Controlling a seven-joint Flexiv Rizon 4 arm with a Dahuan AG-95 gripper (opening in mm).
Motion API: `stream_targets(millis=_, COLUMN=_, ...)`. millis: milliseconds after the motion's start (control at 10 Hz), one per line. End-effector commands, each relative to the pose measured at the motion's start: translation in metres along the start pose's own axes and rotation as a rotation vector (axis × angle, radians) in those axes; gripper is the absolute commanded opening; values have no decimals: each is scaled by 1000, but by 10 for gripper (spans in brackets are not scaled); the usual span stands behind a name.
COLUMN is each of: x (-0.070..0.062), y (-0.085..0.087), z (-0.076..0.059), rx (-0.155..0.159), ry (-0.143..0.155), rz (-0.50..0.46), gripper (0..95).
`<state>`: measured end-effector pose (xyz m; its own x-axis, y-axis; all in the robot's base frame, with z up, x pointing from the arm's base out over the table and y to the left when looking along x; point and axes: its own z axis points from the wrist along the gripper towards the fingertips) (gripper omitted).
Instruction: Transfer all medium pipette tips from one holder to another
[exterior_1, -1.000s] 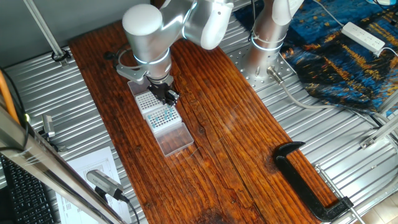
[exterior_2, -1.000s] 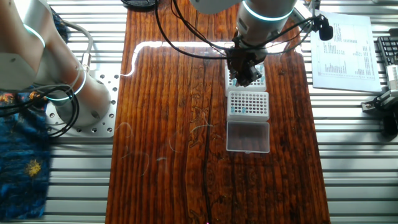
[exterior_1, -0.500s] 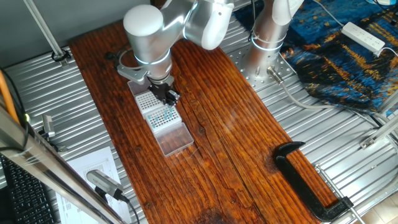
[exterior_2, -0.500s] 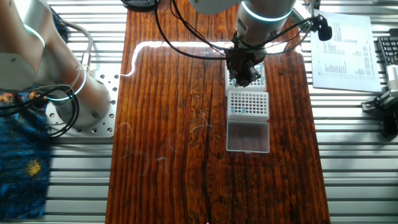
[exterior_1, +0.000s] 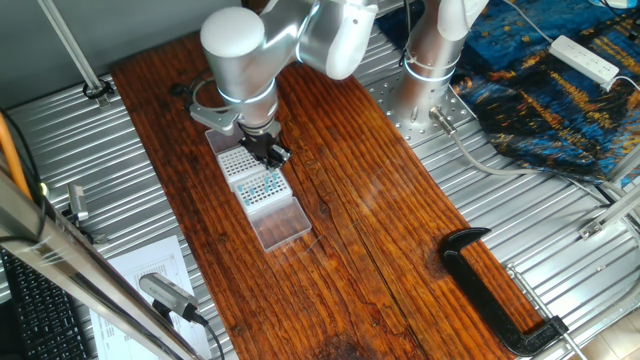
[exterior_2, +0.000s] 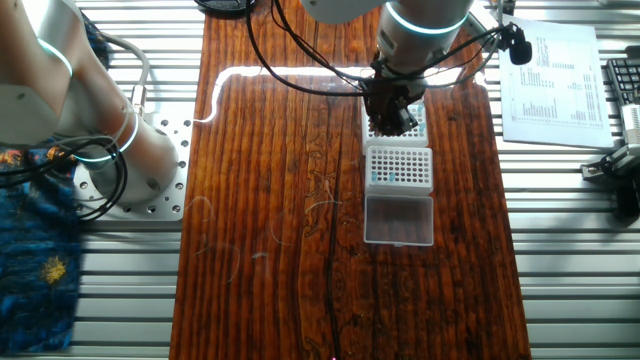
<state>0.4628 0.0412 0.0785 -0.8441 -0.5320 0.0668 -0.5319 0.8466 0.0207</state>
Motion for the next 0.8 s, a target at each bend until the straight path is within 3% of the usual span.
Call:
stream_targets(millis=100, x=0, y=0, z=0, rx=2, ry=1, rz=-2, gripper=0)
stream_targets(millis=800, x=0, y=0, z=-2, rx=0, ry=-1, rz=-9, gripper=0)
